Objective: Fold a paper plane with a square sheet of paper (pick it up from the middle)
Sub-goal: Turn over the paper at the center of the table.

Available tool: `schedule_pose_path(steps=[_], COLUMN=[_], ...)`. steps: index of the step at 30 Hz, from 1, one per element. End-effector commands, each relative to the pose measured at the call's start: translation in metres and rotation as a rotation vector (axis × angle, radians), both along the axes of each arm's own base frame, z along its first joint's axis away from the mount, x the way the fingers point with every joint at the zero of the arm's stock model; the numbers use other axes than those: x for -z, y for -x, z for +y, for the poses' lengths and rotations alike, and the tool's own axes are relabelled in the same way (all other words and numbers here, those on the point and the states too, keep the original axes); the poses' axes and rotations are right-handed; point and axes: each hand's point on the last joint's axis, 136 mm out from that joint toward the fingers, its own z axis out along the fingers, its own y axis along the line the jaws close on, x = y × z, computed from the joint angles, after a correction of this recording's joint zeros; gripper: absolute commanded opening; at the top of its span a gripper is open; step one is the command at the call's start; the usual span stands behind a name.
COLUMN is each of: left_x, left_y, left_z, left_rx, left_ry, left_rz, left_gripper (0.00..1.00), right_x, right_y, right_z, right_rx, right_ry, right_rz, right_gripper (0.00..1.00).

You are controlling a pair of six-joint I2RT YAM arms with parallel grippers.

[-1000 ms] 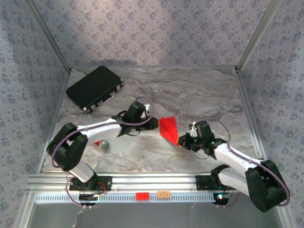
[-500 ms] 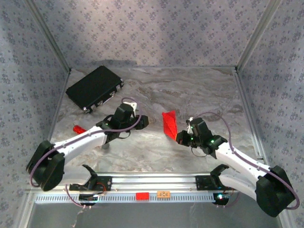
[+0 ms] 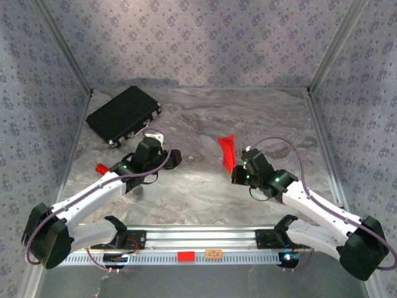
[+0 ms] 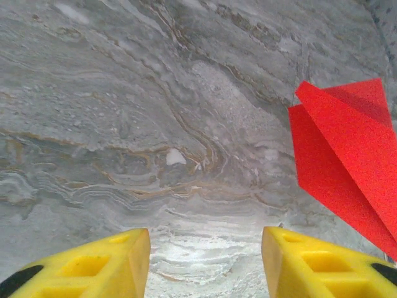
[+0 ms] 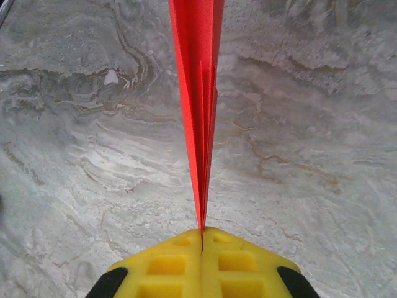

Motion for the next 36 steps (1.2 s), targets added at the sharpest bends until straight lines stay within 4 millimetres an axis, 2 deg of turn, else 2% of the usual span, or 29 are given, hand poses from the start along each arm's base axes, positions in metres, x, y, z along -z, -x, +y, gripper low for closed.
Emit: schedule_pose_path(steps=[1,5,10,15,22,29,36], left_x=[-0.001,-0.008,-0.015,-0.016,-0.012,-0.01,-0.007], left_y=[0.002,0.004,0.006,0.009,0.011,0.012,0.012], left_z=[0.019,0.029,0.041,0.056,0.079,0.094,0.098], left_rx=[-0.04,-0.061,-0.098,-0.153,-0.246,-0.308,-0.324], left_ry=[-0.045,-0.077,-0.097,-0.124,-0.138,-0.123,-0.111], left_rz=[-0.02,-0.031,-0.059,-0.069,-0.064,-0.05,-0.035], left_gripper=[0.54,0.58,0.65,0.74,0.78,0.79,0.8], right_x=[-0.011,-0.02,-0.025,-0.022,-0.026,0.0,0.04], right_y=[-0.001,-0.002,-0.006,-0.01,-0.018,-0.017,-0.002], right_z=[-0.018,-0.027,-0.027,-0.021,-0.026,-0.006,0.042], right_rx=[0.039,0.049,0.007,-0.067,-0.012,-0.107,-0.324], right_ry=[0.13,0.243,0.439,0.642,0.89,0.978,1.053], right_rz=[-0.047,-0.087,-0.139,-0.16,-0.215,-0.18,-0.126], right_gripper=[0.06,0.05,0.04,0.02,0.01,0.03,0.09])
